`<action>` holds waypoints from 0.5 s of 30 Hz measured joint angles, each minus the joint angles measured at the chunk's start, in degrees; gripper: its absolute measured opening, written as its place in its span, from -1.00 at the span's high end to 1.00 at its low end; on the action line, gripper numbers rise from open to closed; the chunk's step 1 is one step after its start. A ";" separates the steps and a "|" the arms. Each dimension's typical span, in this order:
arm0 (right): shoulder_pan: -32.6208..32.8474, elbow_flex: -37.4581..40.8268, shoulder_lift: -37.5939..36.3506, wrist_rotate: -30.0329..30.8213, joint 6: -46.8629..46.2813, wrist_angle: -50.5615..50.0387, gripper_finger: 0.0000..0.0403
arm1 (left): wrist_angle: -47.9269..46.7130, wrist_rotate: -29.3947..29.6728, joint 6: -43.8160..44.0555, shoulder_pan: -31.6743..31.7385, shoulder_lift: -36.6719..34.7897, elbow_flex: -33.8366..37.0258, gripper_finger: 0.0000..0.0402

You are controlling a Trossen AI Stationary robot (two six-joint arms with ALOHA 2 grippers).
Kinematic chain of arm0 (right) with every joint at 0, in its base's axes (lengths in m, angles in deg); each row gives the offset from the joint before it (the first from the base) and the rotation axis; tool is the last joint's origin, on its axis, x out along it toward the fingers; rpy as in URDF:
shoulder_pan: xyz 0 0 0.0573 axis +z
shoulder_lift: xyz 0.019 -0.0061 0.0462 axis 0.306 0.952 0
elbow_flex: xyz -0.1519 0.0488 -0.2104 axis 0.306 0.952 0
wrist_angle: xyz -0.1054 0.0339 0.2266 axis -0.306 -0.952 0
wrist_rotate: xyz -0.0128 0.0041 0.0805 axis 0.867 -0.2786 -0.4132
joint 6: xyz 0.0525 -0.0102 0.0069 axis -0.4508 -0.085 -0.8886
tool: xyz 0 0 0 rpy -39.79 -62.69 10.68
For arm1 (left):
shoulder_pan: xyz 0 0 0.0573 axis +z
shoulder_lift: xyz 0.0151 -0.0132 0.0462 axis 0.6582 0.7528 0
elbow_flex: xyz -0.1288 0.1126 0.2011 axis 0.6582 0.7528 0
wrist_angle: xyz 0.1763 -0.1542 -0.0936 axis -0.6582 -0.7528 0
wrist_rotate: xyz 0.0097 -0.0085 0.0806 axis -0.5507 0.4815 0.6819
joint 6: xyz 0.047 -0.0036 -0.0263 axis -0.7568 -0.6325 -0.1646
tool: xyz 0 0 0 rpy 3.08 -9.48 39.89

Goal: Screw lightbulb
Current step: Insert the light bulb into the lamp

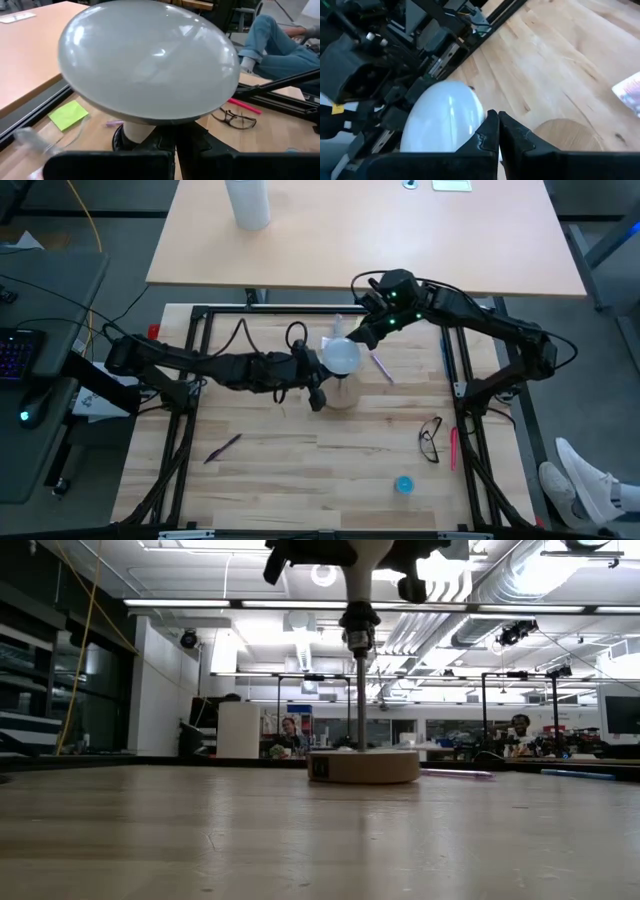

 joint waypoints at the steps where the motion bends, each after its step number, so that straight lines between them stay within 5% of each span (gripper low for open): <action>1: 0.01 0.00 -0.39 0.09 0.00 -0.64 1.00 | 0.00 -0.33 -0.01 0.28 -0.04 0.00 1.00; 15: 0.69 -0.02 -1.91 1.19 -0.36 -7.50 1.00 | -2.30 -0.03 -1.56 2.66 -0.42 -0.02 1.00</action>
